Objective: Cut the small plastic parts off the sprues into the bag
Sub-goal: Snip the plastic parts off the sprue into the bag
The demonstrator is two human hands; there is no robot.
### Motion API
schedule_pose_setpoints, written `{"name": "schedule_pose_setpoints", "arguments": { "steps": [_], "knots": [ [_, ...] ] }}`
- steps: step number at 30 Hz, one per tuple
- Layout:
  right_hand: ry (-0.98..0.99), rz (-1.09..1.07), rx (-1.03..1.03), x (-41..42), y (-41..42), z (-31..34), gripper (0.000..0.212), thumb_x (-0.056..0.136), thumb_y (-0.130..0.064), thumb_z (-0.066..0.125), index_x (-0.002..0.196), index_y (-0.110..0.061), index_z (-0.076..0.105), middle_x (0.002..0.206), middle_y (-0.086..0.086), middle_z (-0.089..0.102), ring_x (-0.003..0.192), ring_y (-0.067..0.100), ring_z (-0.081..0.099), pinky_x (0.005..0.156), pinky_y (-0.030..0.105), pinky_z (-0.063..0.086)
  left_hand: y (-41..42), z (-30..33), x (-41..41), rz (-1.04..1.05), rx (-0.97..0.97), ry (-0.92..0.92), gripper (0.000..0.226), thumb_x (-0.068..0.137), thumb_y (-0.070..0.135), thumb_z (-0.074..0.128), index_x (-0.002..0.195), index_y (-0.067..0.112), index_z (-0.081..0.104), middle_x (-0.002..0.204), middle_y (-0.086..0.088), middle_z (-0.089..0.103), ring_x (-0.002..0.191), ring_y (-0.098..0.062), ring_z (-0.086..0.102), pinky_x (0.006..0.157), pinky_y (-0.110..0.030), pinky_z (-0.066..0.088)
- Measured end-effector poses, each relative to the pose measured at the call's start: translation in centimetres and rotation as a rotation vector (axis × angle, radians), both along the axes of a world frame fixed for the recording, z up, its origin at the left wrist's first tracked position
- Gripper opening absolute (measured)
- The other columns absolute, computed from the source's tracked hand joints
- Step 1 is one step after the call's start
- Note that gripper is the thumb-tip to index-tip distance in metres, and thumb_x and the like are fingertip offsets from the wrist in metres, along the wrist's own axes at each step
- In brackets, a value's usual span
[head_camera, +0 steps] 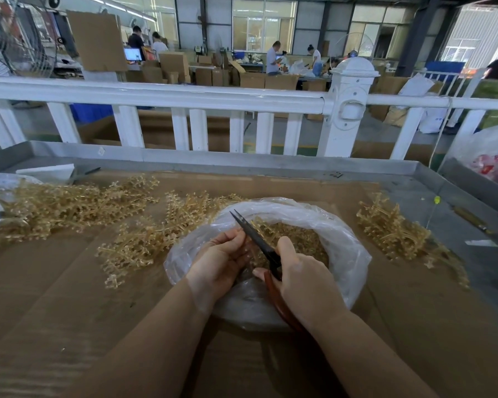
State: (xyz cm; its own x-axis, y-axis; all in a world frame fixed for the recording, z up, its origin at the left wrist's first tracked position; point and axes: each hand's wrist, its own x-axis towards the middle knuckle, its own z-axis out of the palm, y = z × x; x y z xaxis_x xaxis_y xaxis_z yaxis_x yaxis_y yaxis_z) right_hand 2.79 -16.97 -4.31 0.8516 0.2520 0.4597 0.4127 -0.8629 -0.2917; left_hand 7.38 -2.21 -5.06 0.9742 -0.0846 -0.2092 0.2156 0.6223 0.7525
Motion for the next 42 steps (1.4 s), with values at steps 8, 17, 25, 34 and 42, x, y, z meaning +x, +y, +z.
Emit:
{"name": "schedule_pose_setpoints", "arguments": {
  "steps": [8,17,25,34,42],
  "knots": [
    [0.012,-0.016,-0.01,-0.1,0.1,0.1,0.041,0.094,-0.055,0.042,0.113,-0.019,0.037,0.087,-0.003,0.064,0.082,0.019,0.065,0.062,0.024,0.034,-0.2,0.3,-0.3,-0.001,0.027,0.0,0.017,0.092,-0.002,0.049,0.079,0.006,0.055,0.067,-0.007,0.065,0.07,-0.02,0.061,0.076,-0.03,0.053],
    [0.069,-0.028,-0.016,-0.1,-0.1,0.4,0.036,0.094,-0.057,0.041,0.099,-0.023,0.03,0.087,-0.002,0.064,0.082,0.018,0.065,0.065,0.023,0.041,-0.2,0.3,-0.3,-0.007,0.019,-0.014,0.02,0.089,-0.005,0.051,0.073,0.007,0.053,0.072,-0.012,0.068,0.062,-0.019,0.068,0.062,-0.028,0.059],
    [0.107,-0.034,0.054,-0.1,0.0,0.7,0.039,0.09,-0.058,0.046,0.096,-0.023,0.03,0.074,-0.008,0.052,0.078,0.02,0.064,0.062,0.026,0.038,-0.4,0.7,-0.7,-0.018,0.046,-0.019,0.024,0.09,-0.007,0.049,0.071,0.008,0.05,0.063,-0.01,0.069,0.057,-0.018,0.069,0.053,-0.024,0.056],
    [0.14,-0.043,0.016,-0.1,-0.1,1.1,0.041,0.09,-0.059,0.046,0.094,-0.023,0.027,0.075,-0.007,0.052,0.08,0.019,0.065,0.062,0.023,0.04,-0.5,1.0,-0.8,-0.026,0.044,-0.012,0.023,0.091,-0.007,0.049,0.073,0.007,0.051,0.064,-0.012,0.068,0.058,-0.021,0.069,0.054,-0.026,0.057],
    [0.093,-0.035,0.251,-0.2,-0.8,1.2,0.036,0.081,-0.054,0.063,0.092,-0.027,0.043,0.072,-0.018,0.049,0.063,-0.003,0.049,0.056,0.007,0.039,-0.5,0.7,-0.7,-0.005,0.03,-0.024,0.018,0.092,-0.003,0.049,0.078,0.008,0.054,0.07,-0.01,0.065,0.064,-0.019,0.067,0.064,-0.028,0.058]
  ]
}}
